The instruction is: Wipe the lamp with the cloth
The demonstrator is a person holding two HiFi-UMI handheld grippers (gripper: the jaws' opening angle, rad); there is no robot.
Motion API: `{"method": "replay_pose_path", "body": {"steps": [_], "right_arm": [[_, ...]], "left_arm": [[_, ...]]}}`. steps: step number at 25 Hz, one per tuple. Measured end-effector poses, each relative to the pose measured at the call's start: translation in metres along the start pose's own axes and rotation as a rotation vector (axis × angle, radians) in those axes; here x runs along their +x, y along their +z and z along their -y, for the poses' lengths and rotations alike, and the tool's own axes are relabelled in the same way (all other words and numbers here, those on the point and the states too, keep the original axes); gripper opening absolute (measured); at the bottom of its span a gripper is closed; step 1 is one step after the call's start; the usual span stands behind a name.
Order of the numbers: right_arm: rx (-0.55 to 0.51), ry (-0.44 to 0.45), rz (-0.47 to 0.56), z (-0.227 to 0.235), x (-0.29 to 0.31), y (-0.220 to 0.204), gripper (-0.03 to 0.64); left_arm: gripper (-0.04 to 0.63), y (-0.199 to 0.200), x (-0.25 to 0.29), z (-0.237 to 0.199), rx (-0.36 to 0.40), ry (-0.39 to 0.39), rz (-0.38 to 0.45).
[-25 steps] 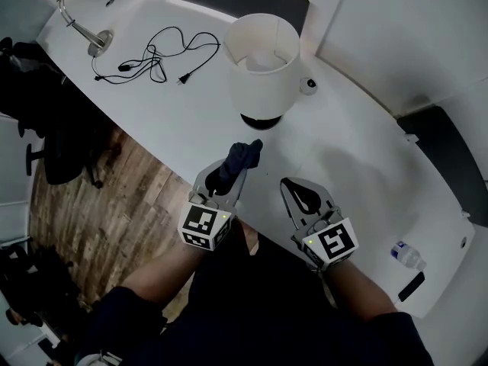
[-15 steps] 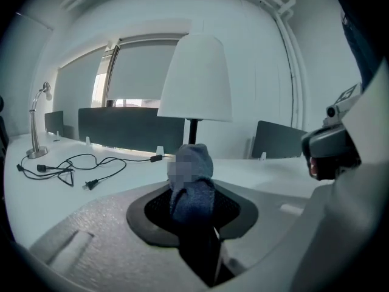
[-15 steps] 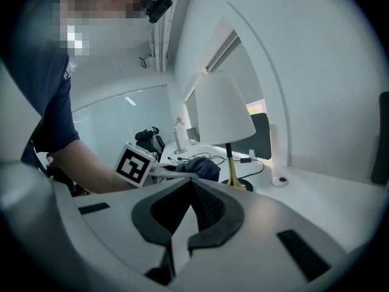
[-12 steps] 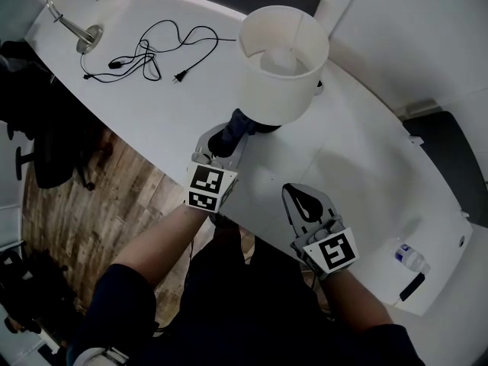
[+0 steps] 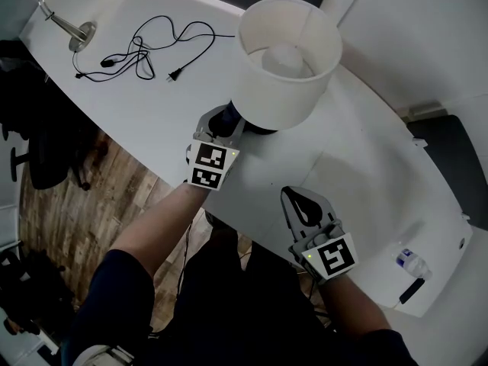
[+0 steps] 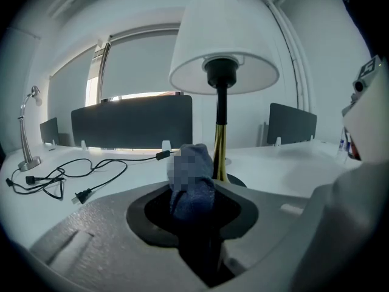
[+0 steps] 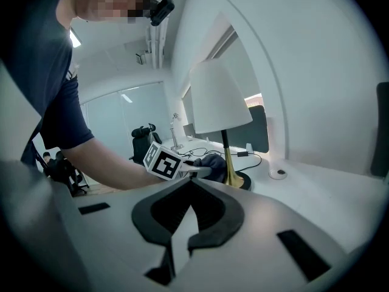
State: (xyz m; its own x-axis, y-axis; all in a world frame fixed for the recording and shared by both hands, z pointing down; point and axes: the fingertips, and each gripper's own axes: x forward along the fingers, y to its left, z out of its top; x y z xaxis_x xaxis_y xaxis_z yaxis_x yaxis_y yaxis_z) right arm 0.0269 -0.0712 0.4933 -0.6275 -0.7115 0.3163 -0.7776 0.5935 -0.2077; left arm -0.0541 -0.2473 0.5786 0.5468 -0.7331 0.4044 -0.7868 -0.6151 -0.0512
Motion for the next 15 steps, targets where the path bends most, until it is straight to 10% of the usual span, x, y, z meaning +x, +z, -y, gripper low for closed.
{"method": "replay_pose_path", "body": {"steps": [15], "right_arm": [[0.03, 0.0, -0.051, 0.008, -0.009, -0.027, 0.009]], "left_arm": [[0.118, -0.017, 0.047, -0.004, 0.184, 0.008, -0.079]]}}
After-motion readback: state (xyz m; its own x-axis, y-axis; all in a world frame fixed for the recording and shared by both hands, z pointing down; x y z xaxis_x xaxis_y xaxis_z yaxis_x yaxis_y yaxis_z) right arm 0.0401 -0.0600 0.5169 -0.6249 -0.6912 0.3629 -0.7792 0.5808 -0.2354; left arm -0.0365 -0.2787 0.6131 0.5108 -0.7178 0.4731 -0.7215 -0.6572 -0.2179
